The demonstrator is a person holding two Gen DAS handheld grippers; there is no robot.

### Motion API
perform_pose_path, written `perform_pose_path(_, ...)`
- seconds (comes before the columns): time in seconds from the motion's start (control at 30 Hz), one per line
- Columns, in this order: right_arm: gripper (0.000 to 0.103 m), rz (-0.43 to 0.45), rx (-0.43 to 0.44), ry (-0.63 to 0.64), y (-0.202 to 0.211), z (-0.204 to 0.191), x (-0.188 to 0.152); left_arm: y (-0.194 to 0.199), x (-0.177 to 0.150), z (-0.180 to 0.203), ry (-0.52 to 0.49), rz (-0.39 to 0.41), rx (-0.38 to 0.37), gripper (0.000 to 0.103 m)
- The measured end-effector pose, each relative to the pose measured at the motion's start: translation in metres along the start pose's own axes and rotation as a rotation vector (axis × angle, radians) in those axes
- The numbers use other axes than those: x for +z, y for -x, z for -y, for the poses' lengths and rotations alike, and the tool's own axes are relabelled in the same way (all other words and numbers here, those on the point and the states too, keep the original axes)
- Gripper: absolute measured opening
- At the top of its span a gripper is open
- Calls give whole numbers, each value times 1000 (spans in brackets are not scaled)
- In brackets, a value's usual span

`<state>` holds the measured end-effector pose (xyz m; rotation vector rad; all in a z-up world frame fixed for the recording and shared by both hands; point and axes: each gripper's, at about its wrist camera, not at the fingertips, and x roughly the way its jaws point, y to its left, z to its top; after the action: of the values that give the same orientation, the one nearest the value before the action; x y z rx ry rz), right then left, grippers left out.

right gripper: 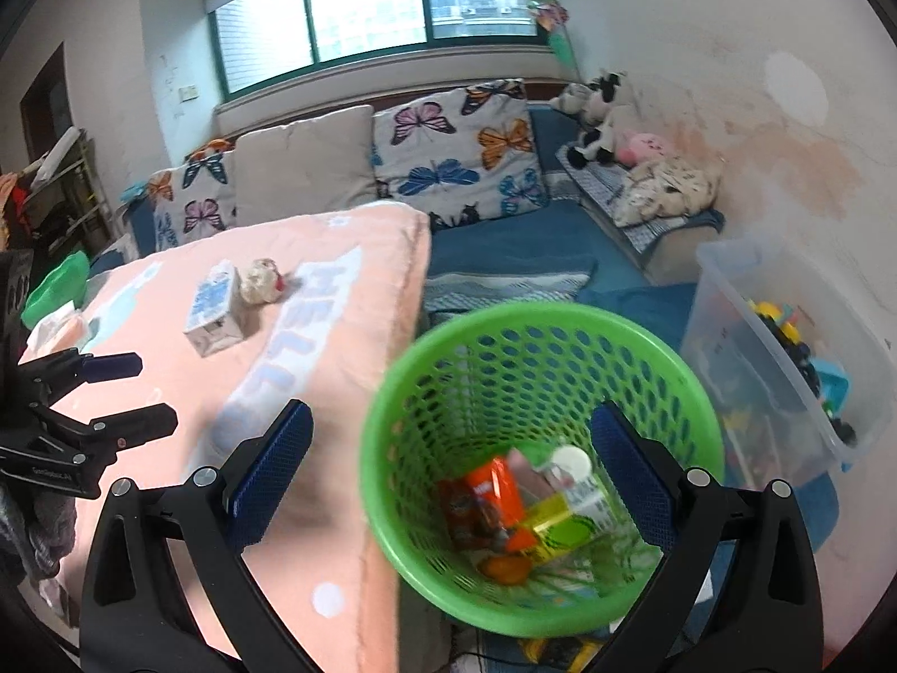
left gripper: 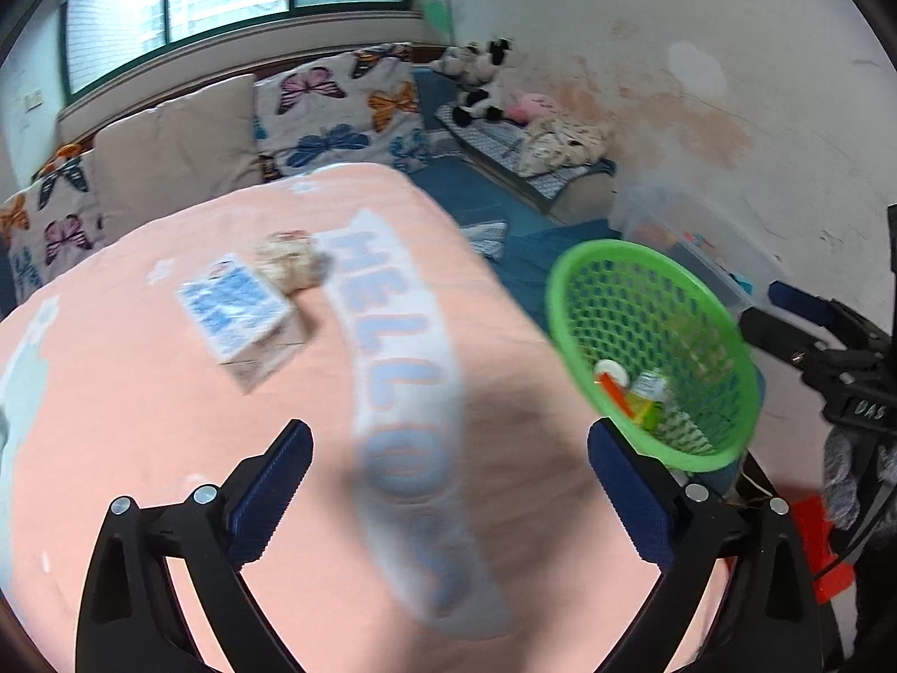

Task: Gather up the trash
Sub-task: 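Bring both tools back over the table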

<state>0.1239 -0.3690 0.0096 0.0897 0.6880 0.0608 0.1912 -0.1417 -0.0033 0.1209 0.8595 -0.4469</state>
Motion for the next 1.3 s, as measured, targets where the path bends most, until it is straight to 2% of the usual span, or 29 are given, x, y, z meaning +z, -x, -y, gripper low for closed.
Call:
perform_pose_path(0.17, 98, -8, 42, 40, -10, -23, 25, 6, 3, -35, 55, -11, 49, 96)
perform_pose_path(0.5, 98, 4, 97, 129, -30, -62, 80, 30, 16, -97, 129, 15, 154, 96)
perform_pose_path(0.8, 98, -57, 174, 181, -81, -100, 126, 36, 24, -144, 209, 15, 201, 96)
perform_pose_path(0.97, 89, -99, 221, 168, -119, -117, 134, 32, 26, -161, 245, 12, 218, 96)
perform_pose_path(1.03, 81, -122, 238, 164, -136, -123, 135, 30, 25, -165, 251, 10, 222, 96)
perform_pose_path(1.2, 71, -184, 284, 145, -184, -141, 130, 23, 24, -178, 284, 3, 223, 96)
perform_pose_path(1.3, 68, -217, 299, 130, -208, -147, 127, 18, 24, -183, 298, 0, 225, 96)
